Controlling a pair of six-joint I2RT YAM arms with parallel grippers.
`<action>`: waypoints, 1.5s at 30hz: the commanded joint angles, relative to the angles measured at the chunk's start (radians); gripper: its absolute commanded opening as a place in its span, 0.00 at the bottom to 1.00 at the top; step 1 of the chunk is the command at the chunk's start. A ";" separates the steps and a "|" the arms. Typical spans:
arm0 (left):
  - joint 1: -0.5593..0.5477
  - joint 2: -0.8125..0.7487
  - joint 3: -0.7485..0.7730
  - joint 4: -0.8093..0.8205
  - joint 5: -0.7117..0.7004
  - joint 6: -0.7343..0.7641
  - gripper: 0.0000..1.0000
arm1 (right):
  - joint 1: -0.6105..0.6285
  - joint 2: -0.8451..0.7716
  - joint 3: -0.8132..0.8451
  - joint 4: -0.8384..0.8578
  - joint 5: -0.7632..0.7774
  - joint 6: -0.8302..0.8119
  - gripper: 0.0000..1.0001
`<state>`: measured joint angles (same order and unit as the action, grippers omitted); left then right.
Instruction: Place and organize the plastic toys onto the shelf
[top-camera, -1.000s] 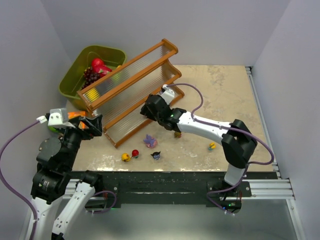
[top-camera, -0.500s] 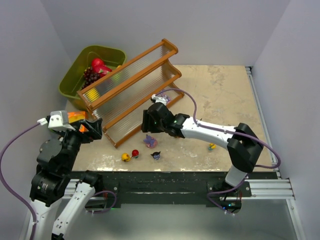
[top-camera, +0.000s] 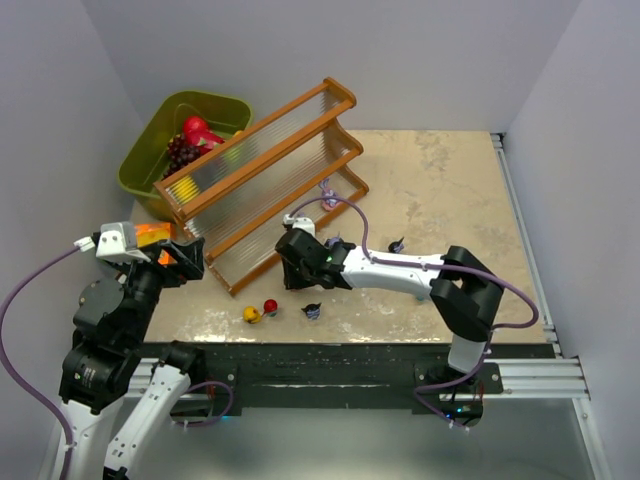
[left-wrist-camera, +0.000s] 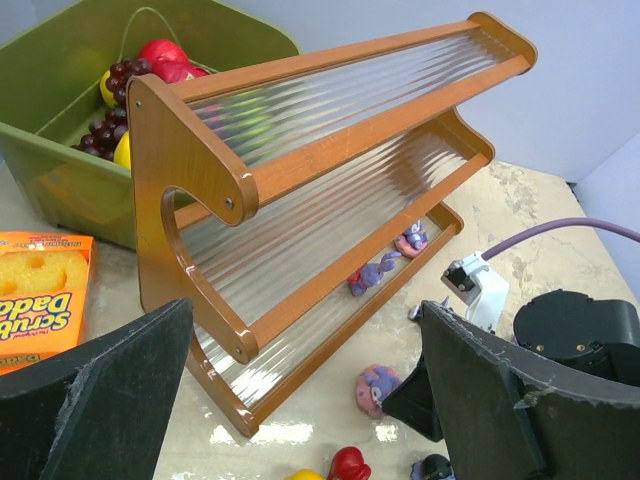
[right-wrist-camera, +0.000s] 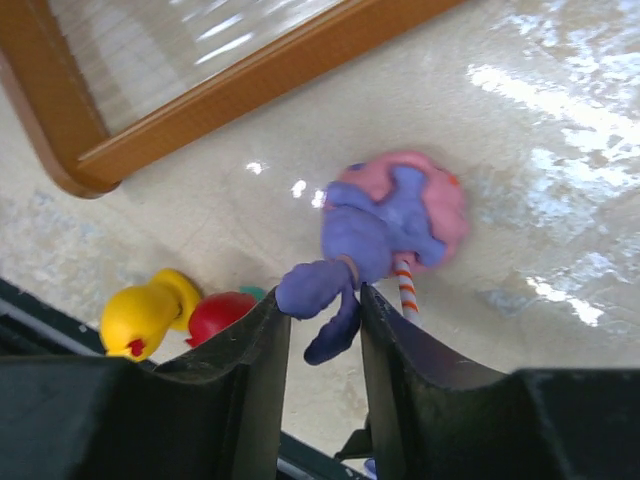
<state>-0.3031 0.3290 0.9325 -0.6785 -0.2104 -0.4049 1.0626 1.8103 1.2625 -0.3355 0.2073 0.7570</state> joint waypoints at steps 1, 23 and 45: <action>0.004 0.001 0.002 0.008 -0.001 0.005 1.00 | 0.010 0.001 0.043 -0.033 0.133 -0.022 0.26; 0.004 0.007 -0.008 0.013 -0.004 0.015 1.00 | 0.011 -0.164 -0.106 0.119 0.127 -0.645 0.05; 0.004 0.012 -0.021 0.016 -0.012 0.015 1.00 | 0.011 -0.299 -0.291 0.325 -0.016 -0.800 0.46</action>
<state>-0.3031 0.3298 0.9184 -0.6788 -0.2146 -0.4011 1.0718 1.5623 0.9646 -0.0711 0.1837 -0.0620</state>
